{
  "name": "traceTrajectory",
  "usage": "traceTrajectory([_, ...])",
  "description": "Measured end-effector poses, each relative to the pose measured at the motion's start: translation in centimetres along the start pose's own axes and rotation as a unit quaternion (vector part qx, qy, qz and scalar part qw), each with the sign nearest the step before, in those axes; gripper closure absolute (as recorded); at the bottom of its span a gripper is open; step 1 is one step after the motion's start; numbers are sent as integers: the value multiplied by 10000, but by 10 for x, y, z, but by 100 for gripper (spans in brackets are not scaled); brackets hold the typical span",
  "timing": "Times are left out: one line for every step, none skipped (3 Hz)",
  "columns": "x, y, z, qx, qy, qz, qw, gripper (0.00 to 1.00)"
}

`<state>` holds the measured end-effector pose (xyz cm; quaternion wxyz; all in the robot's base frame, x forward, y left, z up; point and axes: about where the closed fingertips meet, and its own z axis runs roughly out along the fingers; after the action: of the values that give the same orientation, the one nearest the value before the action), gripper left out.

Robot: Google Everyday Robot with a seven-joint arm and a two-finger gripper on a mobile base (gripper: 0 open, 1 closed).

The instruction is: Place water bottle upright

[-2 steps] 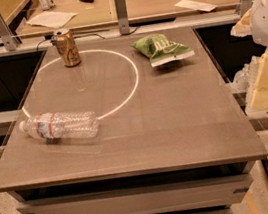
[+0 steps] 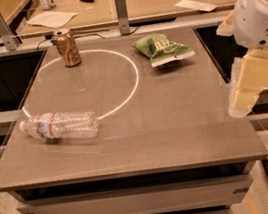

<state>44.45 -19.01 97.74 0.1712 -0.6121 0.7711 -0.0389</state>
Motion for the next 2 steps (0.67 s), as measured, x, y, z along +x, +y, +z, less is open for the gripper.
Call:
traceTrajectory([-27,-2,9,-111,-62,28,9999,0])
traceTrajectory([-59,-4,15,-293,-294,85,9991,0])
